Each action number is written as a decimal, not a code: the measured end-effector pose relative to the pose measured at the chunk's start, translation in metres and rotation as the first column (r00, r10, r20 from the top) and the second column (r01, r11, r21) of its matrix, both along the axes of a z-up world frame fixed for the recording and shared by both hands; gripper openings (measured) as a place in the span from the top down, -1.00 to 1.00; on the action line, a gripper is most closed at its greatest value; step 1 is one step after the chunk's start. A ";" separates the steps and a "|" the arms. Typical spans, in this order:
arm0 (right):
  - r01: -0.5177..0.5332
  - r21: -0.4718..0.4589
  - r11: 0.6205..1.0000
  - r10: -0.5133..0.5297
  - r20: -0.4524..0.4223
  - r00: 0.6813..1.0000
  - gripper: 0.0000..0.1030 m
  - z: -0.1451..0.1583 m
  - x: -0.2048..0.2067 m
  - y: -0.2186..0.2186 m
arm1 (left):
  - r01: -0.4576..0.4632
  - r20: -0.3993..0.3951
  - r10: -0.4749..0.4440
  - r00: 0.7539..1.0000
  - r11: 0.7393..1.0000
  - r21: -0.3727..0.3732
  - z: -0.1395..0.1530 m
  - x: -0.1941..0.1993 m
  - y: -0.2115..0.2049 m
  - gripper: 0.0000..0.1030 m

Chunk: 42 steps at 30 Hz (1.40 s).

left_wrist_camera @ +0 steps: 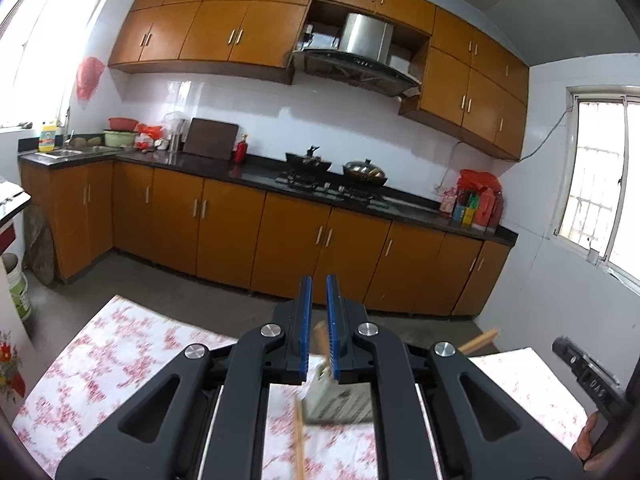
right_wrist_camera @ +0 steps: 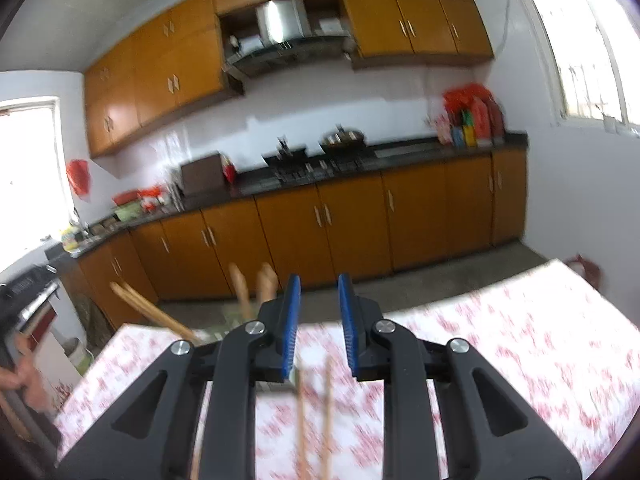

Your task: Organize utensils

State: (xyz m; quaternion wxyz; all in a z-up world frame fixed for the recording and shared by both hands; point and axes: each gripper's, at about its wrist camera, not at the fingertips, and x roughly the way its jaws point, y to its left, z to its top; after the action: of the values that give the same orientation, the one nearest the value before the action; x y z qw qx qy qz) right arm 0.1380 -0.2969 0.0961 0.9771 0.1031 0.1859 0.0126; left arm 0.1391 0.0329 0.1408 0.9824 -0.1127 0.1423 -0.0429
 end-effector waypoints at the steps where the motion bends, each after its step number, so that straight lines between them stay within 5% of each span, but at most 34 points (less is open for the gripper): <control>1: 0.004 0.000 1.000 -0.004 -0.029 1.000 0.59 -0.010 0.002 -0.003 | -0.006 -0.014 0.006 1.000 1.000 0.004 -0.006 -0.002 0.003 0.84; 7: -0.022 0.005 1.000 0.023 -0.274 0.961 0.59 -0.100 0.020 0.000 | -0.008 -0.168 0.021 0.985 0.997 0.078 -0.068 -0.002 0.013 0.84; 14: -0.128 0.017 0.992 0.122 -0.445 0.887 0.59 -0.169 0.043 0.040 | 0.071 -0.365 -0.031 0.931 0.993 0.097 -0.144 0.004 0.013 0.84; 23: -0.135 -0.069 0.988 0.080 -0.523 0.848 0.71 -0.201 0.058 0.057 | 0.161 -0.471 -0.141 0.871 0.987 0.002 -0.189 0.008 0.006 0.84; 24: -0.131 -0.076 0.989 0.073 -0.516 0.854 0.83 -0.200 0.057 0.055 | 0.169 -0.474 -0.150 0.868 0.986 -0.003 -0.192 0.008 0.005 0.84; 29: -0.046 -0.095 0.994 -0.009 -0.510 0.860 0.84 -0.200 0.057 0.037 | 0.230 -0.503 -0.209 0.838 0.973 -0.021 -0.203 0.013 -0.009 0.84; 38: 0.000 -0.093 0.996 -0.047 -0.504 0.863 0.84 -0.199 0.056 0.020 | 0.297 -0.559 -0.244 0.792 0.955 0.005 -0.222 0.018 -0.036 0.84; 42: -0.001 -0.087 0.996 -0.043 -0.503 0.863 0.84 -0.200 0.056 0.020 | 0.292 -0.571 -0.218 0.791 0.956 0.039 -0.228 0.021 -0.041 0.84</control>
State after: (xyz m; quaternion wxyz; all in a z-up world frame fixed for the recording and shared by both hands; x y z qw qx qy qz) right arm 0.1942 -0.2768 -0.1040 0.8981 0.0635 0.4340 -0.0334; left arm 0.1603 -0.0085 -0.0877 0.8871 -0.0383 0.4408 -0.1313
